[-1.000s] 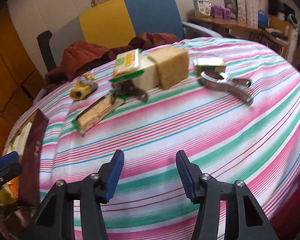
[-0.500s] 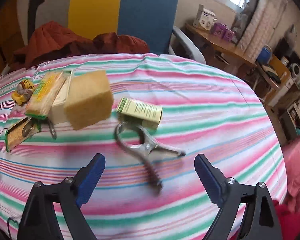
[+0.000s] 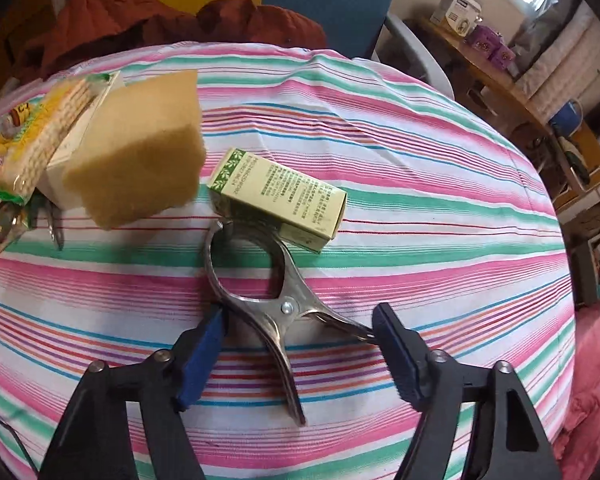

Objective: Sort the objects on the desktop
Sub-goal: 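Grasp the cracker pack with the left tool while the right tool grasps a silver clip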

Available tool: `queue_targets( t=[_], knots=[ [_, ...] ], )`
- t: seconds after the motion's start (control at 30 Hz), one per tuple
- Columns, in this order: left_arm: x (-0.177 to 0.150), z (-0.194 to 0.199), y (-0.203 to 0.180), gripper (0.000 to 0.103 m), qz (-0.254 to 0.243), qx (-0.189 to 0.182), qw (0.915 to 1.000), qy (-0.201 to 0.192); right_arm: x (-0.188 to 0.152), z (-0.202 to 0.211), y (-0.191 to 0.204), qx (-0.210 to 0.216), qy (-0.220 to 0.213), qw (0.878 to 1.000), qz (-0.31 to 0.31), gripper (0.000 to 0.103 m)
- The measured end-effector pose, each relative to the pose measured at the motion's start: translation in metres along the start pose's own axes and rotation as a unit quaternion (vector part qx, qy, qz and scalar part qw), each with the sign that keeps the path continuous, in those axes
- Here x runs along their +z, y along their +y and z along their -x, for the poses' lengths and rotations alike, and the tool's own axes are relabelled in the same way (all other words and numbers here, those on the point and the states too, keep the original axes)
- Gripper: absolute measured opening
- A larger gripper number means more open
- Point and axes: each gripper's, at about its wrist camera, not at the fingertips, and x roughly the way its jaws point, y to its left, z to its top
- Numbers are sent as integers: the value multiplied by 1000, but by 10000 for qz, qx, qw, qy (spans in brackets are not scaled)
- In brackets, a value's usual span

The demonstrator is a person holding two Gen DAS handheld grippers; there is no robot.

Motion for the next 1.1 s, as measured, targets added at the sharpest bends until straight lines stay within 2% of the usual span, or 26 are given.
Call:
queue_targets(
  t=[0.07, 0.13, 0.2, 0.27, 0.3, 0.37, 0.4, 0.43, 0.5, 0.6, 0.7, 0.77, 0.8, 0.83, 0.9, 0.97, 1.0, 1.1],
  knots=[
    [6, -6, -2, 73, -101, 167, 9998, -8, 0, 6, 5, 184, -88, 9998, 62, 61],
    [12, -15, -4, 73, -221, 208, 9995, -3, 0, 12, 11, 590, -97, 9982, 56, 34],
    [17, -25, -6, 73, -323, 214, 9992, 114, -3, 3, 16, 953, 243, 9951, -64, 25],
    [19, -28, -5, 73, -362, 296, 9989, 45, -4, 7, 24, 731, 132, 9970, 216, 25],
    [20, -28, -5, 73, -407, 290, 9988, -15, -2, 18, 28, 566, -178, 9975, 394, 30],
    [21, -34, -6, 73, -526, 194, 9984, 22, 3, 35, 23, 478, -642, 9965, 252, 62],
    [21, -38, -8, 73, -600, 182, 9980, 97, 5, 42, 17, 381, -863, 9955, 60, 94],
    [21, -42, -10, 73, -714, 168, 9972, 156, 6, 47, 11, 201, -1045, 9942, -128, 103],
    [21, -50, -17, 73, -971, 251, 9948, 191, 6, 46, 2, 89, -1086, 9935, -320, 103],
    [21, -54, -19, 75, -1030, 155, 9945, 80, 9, 28, -1, 213, -608, 9971, -411, 102],
    [19, -54, -19, 75, -941, 151, 9954, -15, 11, 14, 2, 375, -360, 9980, -354, 100],
    [14, -53, -22, 75, -949, 152, 9953, -123, 10, 8, 8, 438, -304, 9981, -312, 97],
    [12, -51, -20, 75, -870, 101, 9960, -169, 10, 4, 11, 467, -241, 9983, -261, 92],
    [9, -50, -19, 73, -806, 89, 9965, -225, 7, 3, 15, 509, -171, 9983, -217, 79],
    [2, -46, -20, 60, -773, 99, 9964, -323, 6, -9, 25, 557, 74, 9984, -63, 66],
    [-7, -39, -21, 47, -651, 112, 9970, -404, 7, -3, 31, 657, -17, 9978, 7, 50],
    [-9, -37, -20, 47, -528, 69, 9977, -414, 7, -2, 35, 752, -25, 9972, 31, 43],
    [-26, -29, -23, 47, -472, 3, 9975, -519, 7, 1, 47, 621, -95, 9980, 3, 39]
  ],
)
